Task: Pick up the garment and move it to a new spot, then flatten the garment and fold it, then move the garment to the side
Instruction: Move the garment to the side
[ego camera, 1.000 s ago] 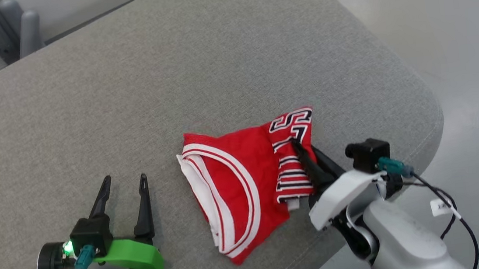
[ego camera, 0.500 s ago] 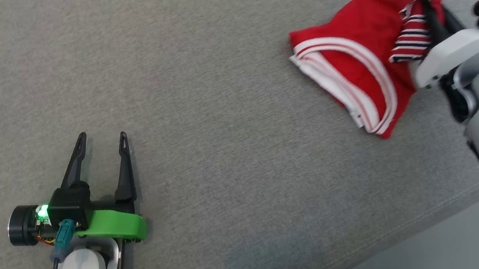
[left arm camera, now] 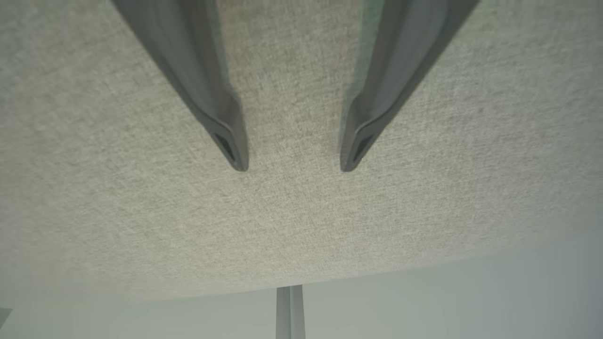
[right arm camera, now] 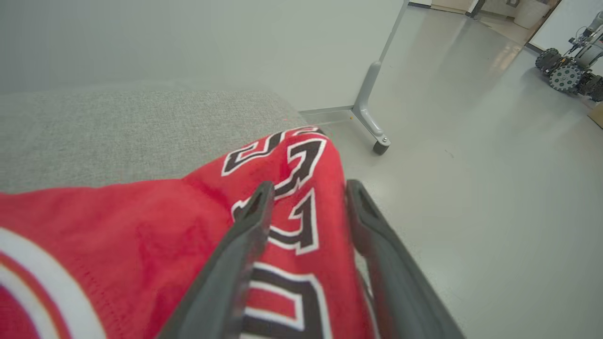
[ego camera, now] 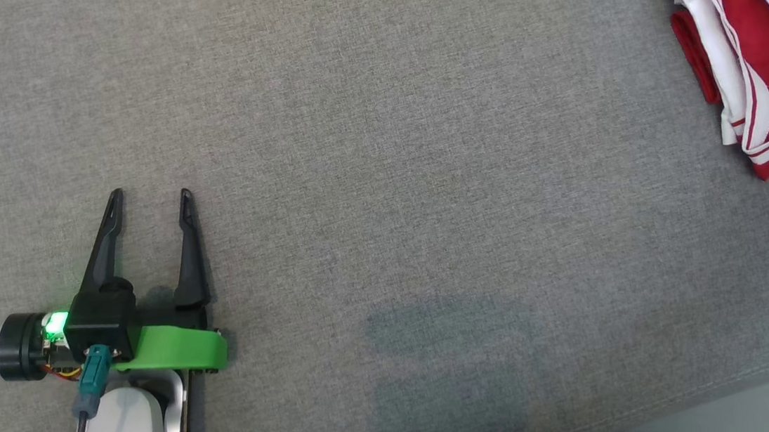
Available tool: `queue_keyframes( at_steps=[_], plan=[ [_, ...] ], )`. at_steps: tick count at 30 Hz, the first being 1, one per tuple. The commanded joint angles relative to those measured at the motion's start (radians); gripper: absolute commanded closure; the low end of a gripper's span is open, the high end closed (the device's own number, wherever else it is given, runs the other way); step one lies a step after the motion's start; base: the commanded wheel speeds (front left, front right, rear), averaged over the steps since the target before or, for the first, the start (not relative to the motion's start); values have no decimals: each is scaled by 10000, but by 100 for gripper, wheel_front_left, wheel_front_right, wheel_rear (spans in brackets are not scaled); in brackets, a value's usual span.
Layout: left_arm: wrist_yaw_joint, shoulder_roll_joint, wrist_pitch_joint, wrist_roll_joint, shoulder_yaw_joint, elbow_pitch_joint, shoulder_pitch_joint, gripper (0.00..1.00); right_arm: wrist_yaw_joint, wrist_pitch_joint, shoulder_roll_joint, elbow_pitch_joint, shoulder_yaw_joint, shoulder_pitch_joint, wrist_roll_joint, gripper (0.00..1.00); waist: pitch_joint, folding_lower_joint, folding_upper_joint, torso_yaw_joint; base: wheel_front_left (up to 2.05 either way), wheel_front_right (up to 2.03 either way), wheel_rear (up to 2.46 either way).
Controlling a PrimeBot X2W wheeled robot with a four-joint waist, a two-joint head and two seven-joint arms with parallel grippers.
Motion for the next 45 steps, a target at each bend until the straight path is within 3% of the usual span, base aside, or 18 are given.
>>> queue_keyframes(
  at_steps=[1,6,11,15,33,45],
  plan=[
    [151,147,28,-31,91,300,103,0,-16,-27,190,-484,-456,179,-502,0,-235,-1,68,-103,0,0,0],
    [250,50,25,-146,121,411,252,0,-14,-26,1028,-1951,-716,595,-1103,0,-849,-1,68,-180,0,0,0],
    [361,-116,17,-393,249,544,542,0,-16,-24,2130,-4130,14,1771,-414,0,-1806,-1,68,-173,0,0,0],
    [494,-224,16,-684,465,798,988,0,-16,-27,2574,-5343,1057,3228,202,0,-2770,-1,68,-7,0,0,0],
    [799,-308,16,-1537,484,1093,2653,0,-14,-26,3563,-6474,3328,7479,730,0,-5067,-1,68,987,0,0,0],
    [903,-309,16,-1753,371,892,3120,0,-14,-28,3838,-7364,3526,8356,798,0,-5624,-1,68,1174,0,0,0]
  ],
)
